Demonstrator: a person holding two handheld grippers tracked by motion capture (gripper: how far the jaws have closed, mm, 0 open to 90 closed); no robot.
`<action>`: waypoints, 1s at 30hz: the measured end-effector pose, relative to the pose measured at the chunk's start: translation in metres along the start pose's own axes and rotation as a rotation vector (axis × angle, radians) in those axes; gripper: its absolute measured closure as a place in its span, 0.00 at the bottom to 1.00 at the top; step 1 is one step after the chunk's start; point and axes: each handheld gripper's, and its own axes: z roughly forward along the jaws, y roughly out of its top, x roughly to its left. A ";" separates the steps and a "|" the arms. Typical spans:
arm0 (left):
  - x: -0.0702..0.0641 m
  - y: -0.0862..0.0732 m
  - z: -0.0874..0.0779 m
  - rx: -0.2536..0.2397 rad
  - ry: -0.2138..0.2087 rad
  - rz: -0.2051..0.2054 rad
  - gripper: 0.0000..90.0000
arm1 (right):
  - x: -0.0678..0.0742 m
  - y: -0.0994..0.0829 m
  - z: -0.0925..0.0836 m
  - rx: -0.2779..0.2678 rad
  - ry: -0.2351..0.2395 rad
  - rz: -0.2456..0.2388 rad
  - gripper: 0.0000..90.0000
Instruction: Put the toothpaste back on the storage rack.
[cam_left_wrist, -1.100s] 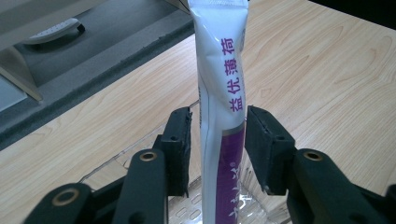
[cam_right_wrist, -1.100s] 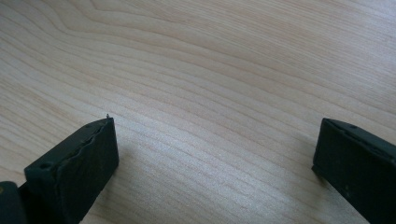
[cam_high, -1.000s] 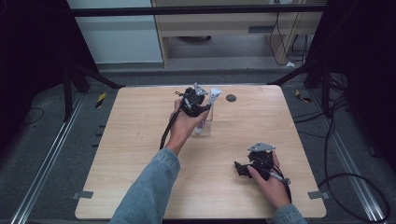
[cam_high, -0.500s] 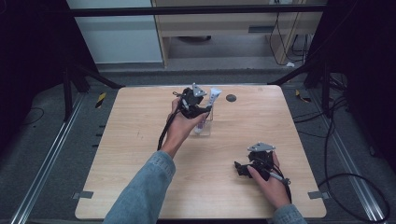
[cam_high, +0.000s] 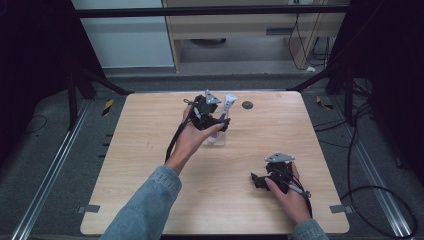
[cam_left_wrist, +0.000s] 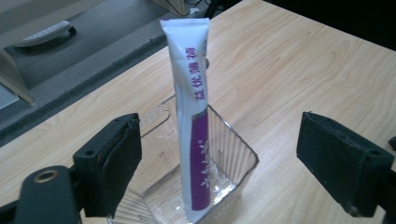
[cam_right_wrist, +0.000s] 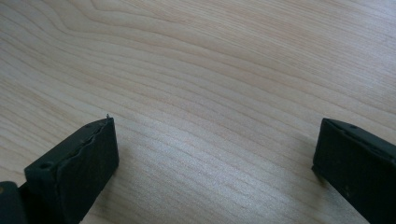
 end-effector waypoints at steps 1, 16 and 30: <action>-0.002 0.000 -0.001 0.002 -0.004 -0.001 0.14 | 0.000 0.000 0.000 0.000 0.000 0.000 0.00; -0.016 -0.010 -0.018 0.015 -0.028 0.042 0.10 | 0.001 0.000 -0.001 0.005 0.005 0.011 0.00; -0.026 -0.020 -0.027 0.035 -0.039 0.079 0.08 | 0.000 0.000 0.000 0.005 0.005 0.010 0.00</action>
